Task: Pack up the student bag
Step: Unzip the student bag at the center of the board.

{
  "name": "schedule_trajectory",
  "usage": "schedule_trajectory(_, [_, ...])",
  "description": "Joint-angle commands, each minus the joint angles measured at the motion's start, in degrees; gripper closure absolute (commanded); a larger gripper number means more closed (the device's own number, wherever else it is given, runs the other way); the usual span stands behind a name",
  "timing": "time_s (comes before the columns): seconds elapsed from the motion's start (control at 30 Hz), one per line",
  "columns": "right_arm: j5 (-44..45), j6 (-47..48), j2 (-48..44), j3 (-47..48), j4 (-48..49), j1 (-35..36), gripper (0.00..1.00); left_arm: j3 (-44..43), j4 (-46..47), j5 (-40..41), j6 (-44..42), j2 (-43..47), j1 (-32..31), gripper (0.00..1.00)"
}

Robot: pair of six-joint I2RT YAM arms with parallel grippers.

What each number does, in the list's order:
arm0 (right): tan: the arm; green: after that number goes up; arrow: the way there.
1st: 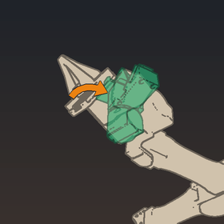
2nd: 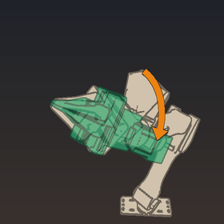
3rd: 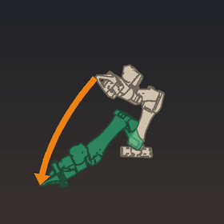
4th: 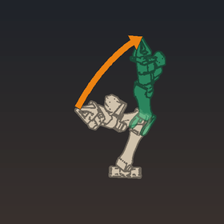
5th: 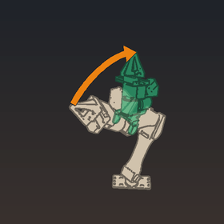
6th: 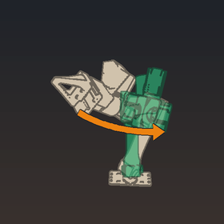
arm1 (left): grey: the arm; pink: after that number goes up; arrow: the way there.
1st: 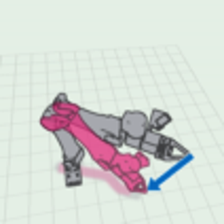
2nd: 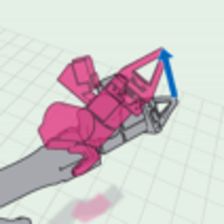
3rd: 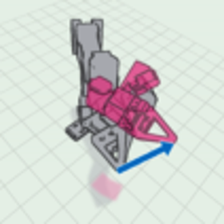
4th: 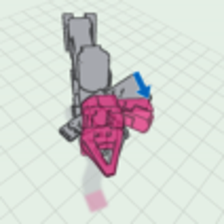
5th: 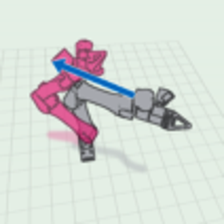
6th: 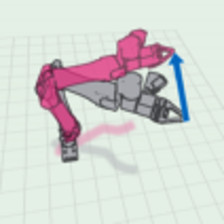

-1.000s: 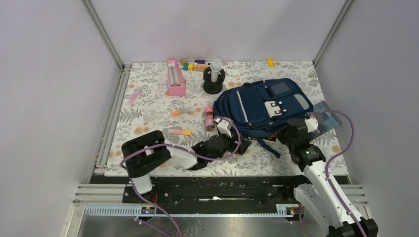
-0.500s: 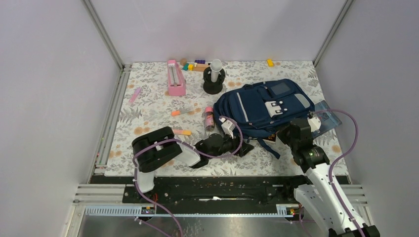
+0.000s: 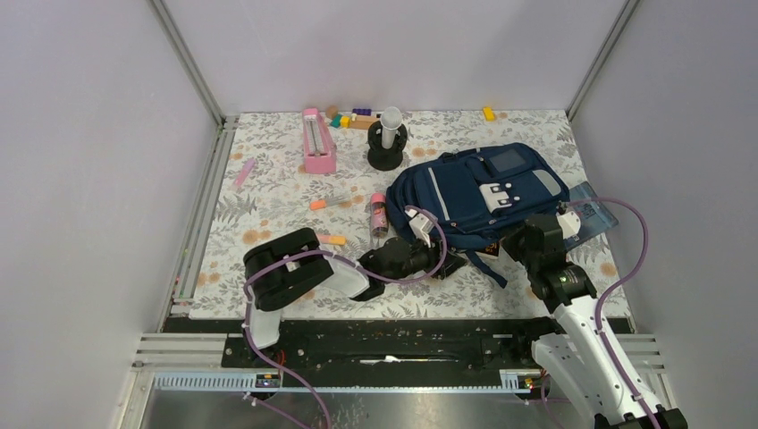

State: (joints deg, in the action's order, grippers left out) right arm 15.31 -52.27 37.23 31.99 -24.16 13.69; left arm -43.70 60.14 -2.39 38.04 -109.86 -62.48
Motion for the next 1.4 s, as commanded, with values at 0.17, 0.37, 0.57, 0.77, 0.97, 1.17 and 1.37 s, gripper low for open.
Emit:
schedule_trajectory(0.17, [-0.46,0.42,-1.76,2.76,3.15,-0.25,1.0,-2.21,2.78,3.72,1.94,-1.1,-0.2,0.79])
schedule_trajectory(0.37, [-0.29,0.5,-2.16,2.59,2.99,-0.25,1.0,-1.83,2.6,6.96,3.4,-0.86,-0.19,1.0])
schedule_trajectory(0.57, [1.23,1.06,-2.83,1.8,3.06,-0.25,1.0,0.85,-1.77,13.5,5.52,2.32,-0.19,1.0])
schedule_trajectory(0.77, [3.39,1.44,-2.73,0.88,3.03,-0.19,1.0,1.64,-6.21,15.22,6.08,4.64,-0.11,1.0])
schedule_trajectory(0.97, [5.91,2.55,-2.16,0.83,3.02,-0.2,1.0,3.45,-11.15,18.61,5.91,8.51,0.47,1.0])
schedule_trajectory(1.17, [8.2,3.5,-1.3,1.11,2.8,-0.27,1.0,5.0,-15.3,19.28,3.97,12.54,1.77,1.0])
schedule_trajectory(1.37, [12.43,5.27,-0.04,2.96,1.0,-0.62,1.0,6.67,-20.36,19.76,2.37,16.2,4.34,1.0])
